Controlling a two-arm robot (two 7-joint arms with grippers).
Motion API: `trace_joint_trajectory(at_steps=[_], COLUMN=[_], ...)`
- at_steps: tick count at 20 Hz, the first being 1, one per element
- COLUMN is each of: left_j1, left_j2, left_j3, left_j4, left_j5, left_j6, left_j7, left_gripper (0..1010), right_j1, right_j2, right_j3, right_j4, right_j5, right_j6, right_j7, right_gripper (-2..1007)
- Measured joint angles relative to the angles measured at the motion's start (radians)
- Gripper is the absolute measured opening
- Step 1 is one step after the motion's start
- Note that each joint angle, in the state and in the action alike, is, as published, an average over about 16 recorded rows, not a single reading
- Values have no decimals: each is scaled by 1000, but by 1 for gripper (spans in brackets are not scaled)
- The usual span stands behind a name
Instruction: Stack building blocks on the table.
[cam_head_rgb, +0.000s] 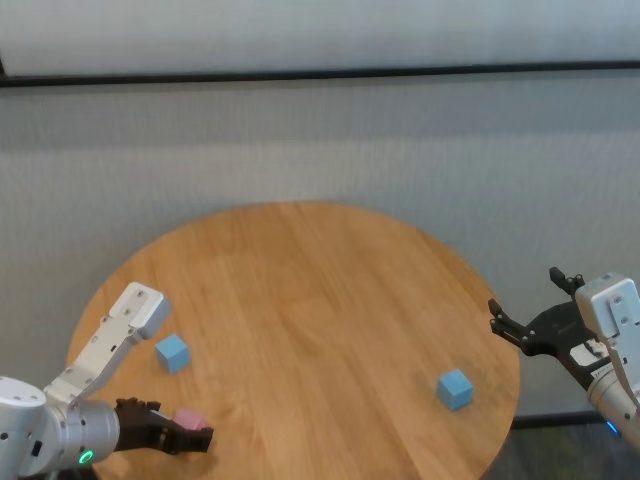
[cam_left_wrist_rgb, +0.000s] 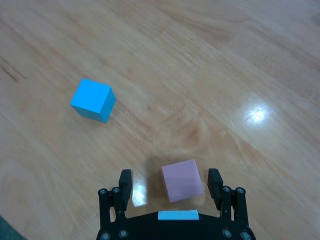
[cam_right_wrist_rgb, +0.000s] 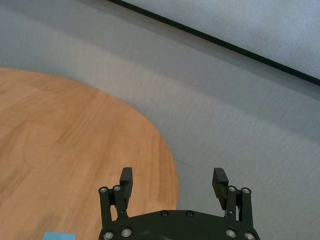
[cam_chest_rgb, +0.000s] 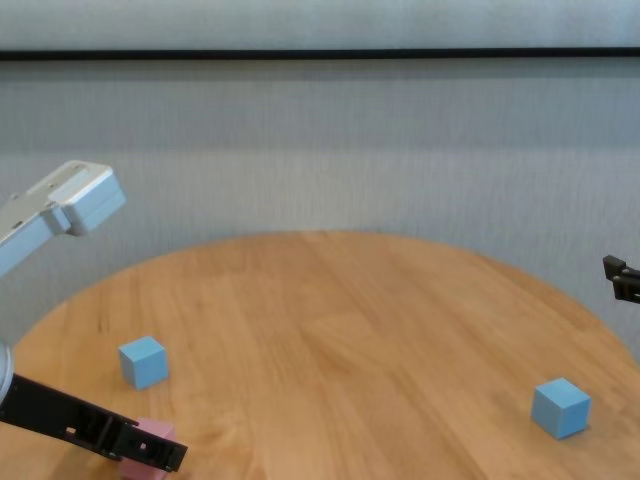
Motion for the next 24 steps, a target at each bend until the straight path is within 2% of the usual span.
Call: trace_joint_trajectory(at_steps=[9, 24], left_j1=[0, 1], left_j2=[0, 1], left_j3=[0, 0], left_j4=[1, -3], left_j5=[0, 0], left_j6=[3, -2], left_j7=[0, 1], left_gripper=[913, 494], right_j1=[0, 0], right_j2=[0, 0], right_j3=[0, 0], right_j4=[0, 0], right_j5=[0, 0], right_j6=[0, 0], right_j7=[0, 0], right_gripper=[1005, 1005])
